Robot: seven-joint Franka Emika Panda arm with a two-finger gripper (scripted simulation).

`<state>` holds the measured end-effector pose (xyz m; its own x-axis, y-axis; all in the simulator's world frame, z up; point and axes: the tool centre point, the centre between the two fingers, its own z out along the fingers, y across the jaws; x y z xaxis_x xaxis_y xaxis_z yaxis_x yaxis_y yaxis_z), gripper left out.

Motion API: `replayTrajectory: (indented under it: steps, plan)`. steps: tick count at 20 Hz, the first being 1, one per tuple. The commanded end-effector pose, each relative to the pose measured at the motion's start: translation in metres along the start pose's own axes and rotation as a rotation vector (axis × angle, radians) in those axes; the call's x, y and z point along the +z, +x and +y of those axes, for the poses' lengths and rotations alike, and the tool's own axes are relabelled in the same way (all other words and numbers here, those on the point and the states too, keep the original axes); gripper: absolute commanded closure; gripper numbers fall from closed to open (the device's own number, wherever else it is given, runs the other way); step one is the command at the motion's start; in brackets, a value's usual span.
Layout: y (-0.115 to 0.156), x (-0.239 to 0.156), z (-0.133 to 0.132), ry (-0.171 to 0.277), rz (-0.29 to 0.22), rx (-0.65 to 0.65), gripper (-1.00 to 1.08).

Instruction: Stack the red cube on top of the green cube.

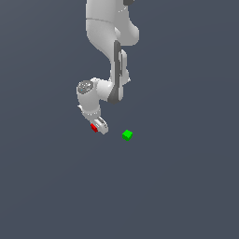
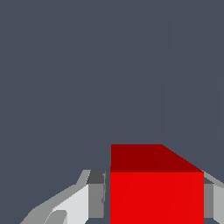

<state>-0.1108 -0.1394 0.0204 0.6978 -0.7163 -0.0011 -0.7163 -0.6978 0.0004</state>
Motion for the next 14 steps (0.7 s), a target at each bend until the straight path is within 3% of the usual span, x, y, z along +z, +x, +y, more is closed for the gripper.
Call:
replayTrajectory:
  steps: [1, 14]
  plan:
    - [0.0003, 0.0006, -0.0004, 0.001, 0.001, 0.0, 1.08]
    - [0.0, -0.0038, -0.0007, 0.001, 0.001, -0.001, 1.08]
